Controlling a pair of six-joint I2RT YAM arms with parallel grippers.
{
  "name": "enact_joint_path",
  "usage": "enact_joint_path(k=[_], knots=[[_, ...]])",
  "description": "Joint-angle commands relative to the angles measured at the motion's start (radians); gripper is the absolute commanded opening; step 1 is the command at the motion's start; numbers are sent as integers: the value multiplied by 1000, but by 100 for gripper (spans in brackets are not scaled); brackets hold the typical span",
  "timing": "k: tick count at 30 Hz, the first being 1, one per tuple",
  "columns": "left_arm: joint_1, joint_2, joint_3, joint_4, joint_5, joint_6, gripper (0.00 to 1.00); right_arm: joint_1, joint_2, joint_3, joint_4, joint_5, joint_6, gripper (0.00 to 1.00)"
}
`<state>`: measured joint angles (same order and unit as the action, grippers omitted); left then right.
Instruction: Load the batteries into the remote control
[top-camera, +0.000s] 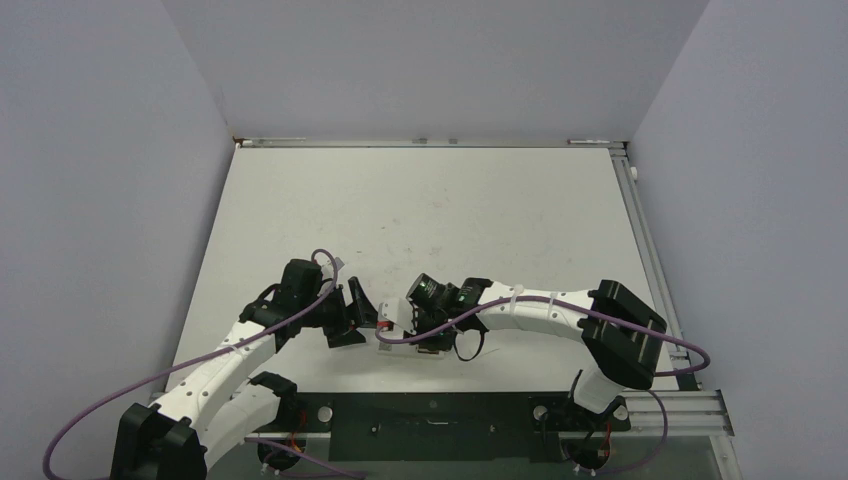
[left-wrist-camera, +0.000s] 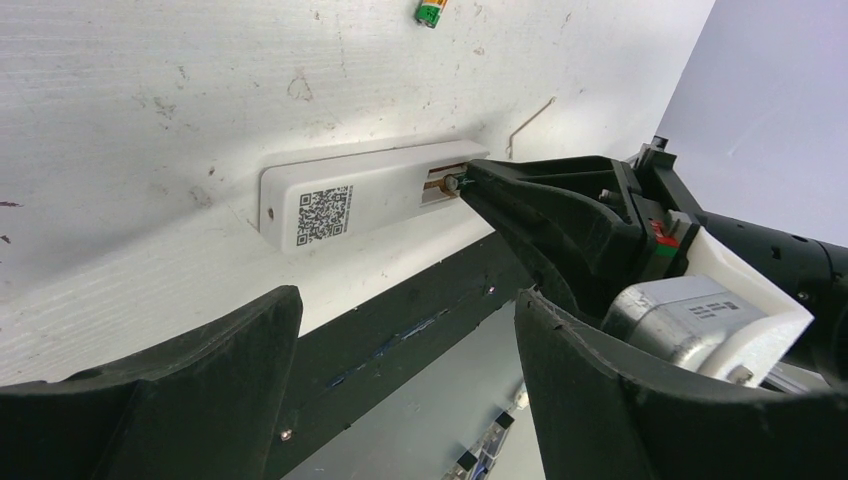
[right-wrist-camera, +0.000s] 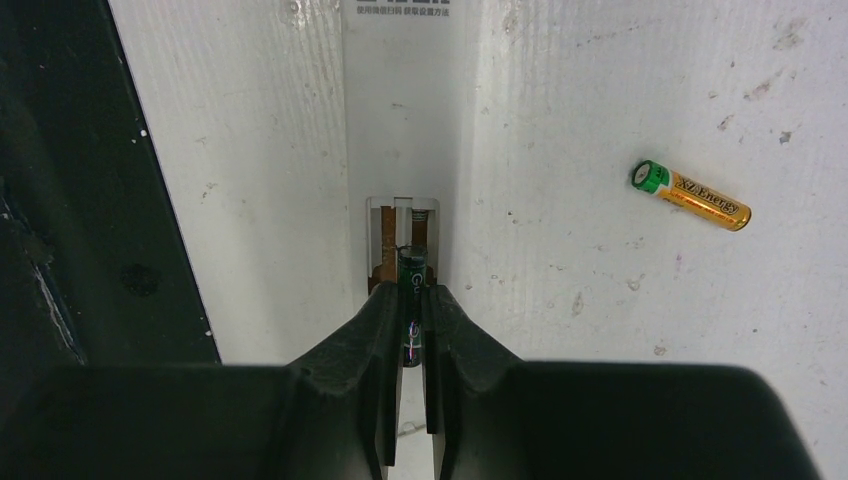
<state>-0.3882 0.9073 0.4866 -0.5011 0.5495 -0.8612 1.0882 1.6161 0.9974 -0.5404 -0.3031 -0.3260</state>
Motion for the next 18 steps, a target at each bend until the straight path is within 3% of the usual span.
enact_joint_path(k=[1, 18], knots=[[11, -10, 4, 13, -7, -2, 75, 7, 6, -12, 47, 4, 14, 11], [12, -13, 1, 12, -2, -2, 75, 7, 3, -10, 74, 39, 34, 18]])
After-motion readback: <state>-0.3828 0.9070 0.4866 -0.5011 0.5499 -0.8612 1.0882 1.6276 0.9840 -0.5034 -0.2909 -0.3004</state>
